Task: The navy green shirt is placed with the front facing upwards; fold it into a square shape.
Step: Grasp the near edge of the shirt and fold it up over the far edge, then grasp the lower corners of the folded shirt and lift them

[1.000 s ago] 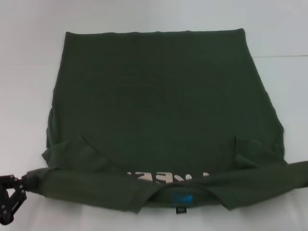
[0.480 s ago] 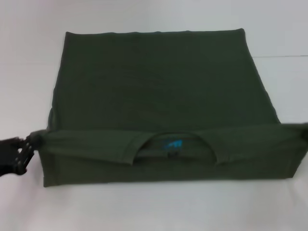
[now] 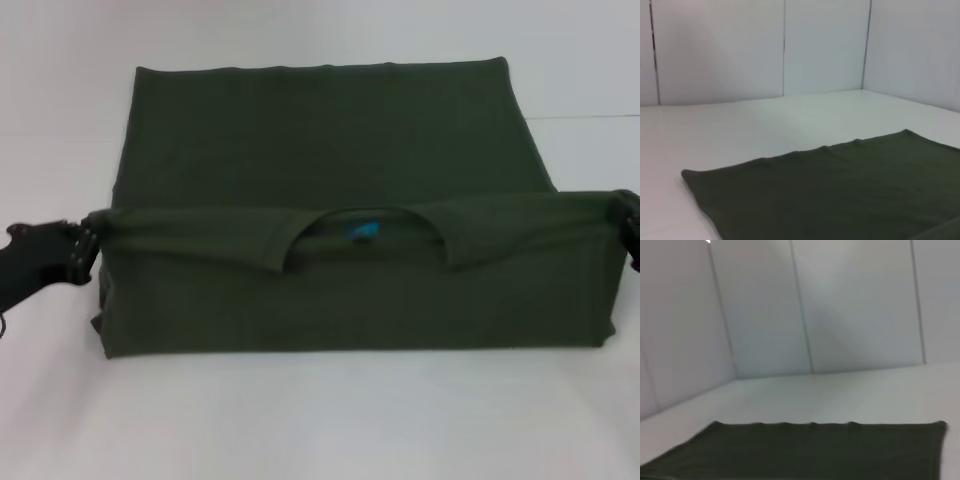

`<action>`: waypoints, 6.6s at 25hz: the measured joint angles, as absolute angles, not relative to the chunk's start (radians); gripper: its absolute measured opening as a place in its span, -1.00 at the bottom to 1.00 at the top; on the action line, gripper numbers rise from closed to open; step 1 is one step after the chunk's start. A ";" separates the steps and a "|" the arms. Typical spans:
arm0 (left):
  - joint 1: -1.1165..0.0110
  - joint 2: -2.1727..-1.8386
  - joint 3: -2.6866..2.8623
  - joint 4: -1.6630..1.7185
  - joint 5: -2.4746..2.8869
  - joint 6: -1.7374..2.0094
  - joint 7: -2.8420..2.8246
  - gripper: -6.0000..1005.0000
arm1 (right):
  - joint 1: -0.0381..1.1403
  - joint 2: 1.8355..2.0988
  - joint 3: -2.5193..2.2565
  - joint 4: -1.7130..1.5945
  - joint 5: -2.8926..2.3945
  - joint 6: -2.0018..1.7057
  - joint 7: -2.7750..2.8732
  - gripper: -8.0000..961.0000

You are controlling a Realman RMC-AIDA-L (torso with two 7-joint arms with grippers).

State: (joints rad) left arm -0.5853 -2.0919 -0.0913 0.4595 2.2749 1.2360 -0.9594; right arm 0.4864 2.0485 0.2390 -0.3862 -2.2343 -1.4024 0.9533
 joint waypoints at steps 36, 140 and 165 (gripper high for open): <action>-0.864 -2.099 -0.090 0.269 2.011 0.621 -0.712 -0.95 | 0.834 2.033 0.209 -0.252 -2.208 -0.727 0.921 -0.91; -0.604 -2.100 0.525 0.745 2.466 1.114 -1.774 0.76 | 0.420 2.089 -0.193 -0.545 -2.014 -1.474 1.197 0.43; -0.609 -2.098 0.526 0.748 2.481 1.113 -1.783 -0.48 | 0.346 2.086 -0.173 -0.545 -1.993 -1.478 1.203 0.45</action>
